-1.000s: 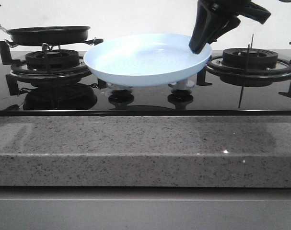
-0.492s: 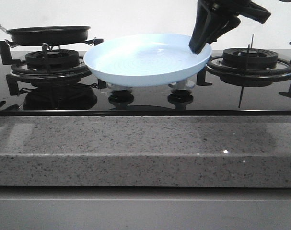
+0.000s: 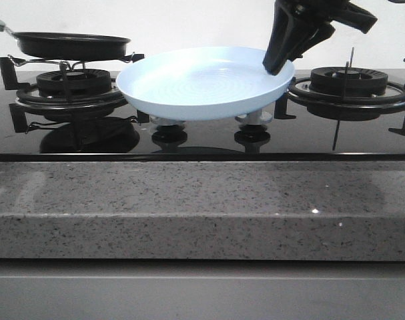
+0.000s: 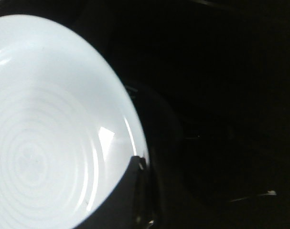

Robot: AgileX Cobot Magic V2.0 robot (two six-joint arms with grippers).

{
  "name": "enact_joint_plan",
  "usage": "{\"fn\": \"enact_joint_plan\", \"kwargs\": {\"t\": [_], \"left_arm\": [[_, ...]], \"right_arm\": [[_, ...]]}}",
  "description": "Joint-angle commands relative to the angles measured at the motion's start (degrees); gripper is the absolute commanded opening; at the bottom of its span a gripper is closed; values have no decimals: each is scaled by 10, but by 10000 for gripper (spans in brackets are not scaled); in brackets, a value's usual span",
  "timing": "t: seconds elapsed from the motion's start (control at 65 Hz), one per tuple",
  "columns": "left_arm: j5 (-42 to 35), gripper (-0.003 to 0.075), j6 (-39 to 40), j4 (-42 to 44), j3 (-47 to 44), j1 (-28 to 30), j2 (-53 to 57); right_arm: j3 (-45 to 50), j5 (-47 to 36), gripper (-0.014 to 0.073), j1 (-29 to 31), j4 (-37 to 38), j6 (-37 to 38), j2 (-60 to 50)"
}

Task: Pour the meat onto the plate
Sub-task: 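Grasp the pale green pan handle with the left gripper and lift, then tilt the pan over the plate with the left gripper, pouring meat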

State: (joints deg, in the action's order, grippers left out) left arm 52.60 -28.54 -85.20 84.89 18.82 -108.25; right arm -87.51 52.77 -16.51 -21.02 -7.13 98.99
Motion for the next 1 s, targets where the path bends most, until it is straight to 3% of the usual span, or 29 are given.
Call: {"fn": "enact_joint_plan", "kwargs": {"t": [0.0, 0.369, 0.985], "left_arm": [[48, -20, -21, -91, 16, 1, 31], [83, -20, -44, -104, 16, -5, 82], [16, -20, -124, 29, 15, -158, 213]], "right_arm": [[-14, -18, -61, 0, -18, -7, -32], [-14, -19, -61, 0, -18, -7, -32], [-14, -19, -61, 0, -18, -7, -32]]}}
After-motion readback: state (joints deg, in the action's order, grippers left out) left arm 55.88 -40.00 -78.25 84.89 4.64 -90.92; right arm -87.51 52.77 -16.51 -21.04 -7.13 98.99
